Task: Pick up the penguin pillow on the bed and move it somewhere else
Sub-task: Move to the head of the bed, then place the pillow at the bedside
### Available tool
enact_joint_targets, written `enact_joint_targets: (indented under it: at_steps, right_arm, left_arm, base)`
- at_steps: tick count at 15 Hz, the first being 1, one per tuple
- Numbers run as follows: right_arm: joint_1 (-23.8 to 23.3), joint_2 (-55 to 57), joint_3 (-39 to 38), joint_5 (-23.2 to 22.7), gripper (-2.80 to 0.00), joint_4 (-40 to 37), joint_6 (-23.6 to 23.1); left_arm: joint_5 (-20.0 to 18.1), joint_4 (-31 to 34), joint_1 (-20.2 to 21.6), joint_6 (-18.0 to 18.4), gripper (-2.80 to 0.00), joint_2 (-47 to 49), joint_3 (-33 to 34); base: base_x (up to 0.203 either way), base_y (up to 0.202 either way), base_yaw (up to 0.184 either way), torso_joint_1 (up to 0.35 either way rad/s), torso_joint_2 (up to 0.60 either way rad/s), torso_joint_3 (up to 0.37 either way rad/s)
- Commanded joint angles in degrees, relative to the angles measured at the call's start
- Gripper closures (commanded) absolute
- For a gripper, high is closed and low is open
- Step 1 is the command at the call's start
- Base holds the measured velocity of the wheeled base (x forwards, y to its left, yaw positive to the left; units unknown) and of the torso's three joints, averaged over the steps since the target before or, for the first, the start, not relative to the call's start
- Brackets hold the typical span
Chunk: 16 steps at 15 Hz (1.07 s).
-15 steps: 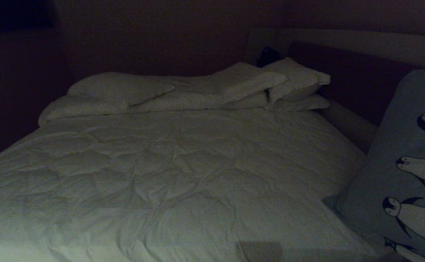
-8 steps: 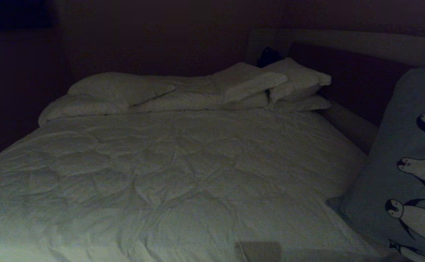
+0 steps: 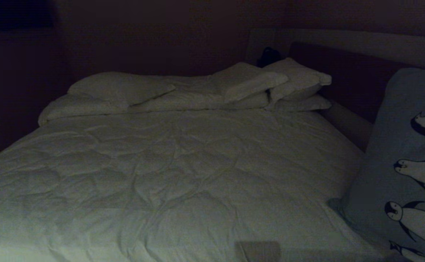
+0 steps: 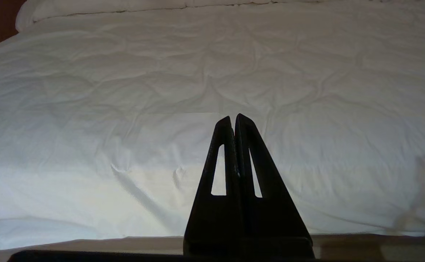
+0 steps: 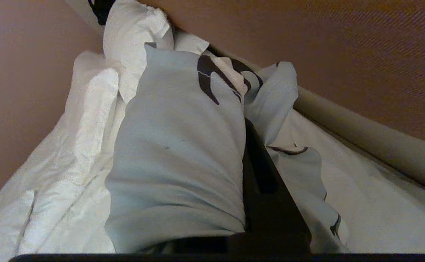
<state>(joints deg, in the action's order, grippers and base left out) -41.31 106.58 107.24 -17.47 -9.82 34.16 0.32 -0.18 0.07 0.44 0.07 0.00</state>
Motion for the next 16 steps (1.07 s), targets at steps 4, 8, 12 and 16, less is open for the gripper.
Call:
enact_joint_targets:
  at_steps: [4, 8, 12, 16]
  right_arm:
    - [0.1, 0.3, -0.1, -0.1, 0.0, 0.0, 0.3]
    - [0.1, 0.6, -0.1, -0.1, 0.0, 0.0, 0.3]
    - [2.0, 0.6, 0.0, 0.0, 0.0, 0.0, 0.1]
    - [7.0, -0.2, 0.3, 1.0, 0.0, 0.0, -0.8]
  left_arm:
    - [0.0, 0.0, 0.0, 0.0, 0.0, 0.0, 0.0]
    - [0.0, 0.0, 0.0, -0.1, 0.0, 0.0, 0.0]
    - [-0.1, 0.0, 0.0, -0.4, 0.0, 0.0, 0.0]
    - [-0.1, 0.0, 0.0, -0.4, 0.0, 0.0, 0.0]
  base:
    - [0.159, 0.0, -0.002, -0.002, 0.0, 0.0]
    - [0.18, 0.0, -0.002, 0.007, 0.0, 0.002]
    - [0.014, 0.0, 0.001, 0.004, 0.0, 0.0]
    - [0.0, 0.0, 0.0, 0.0, 0.0, 0.0]
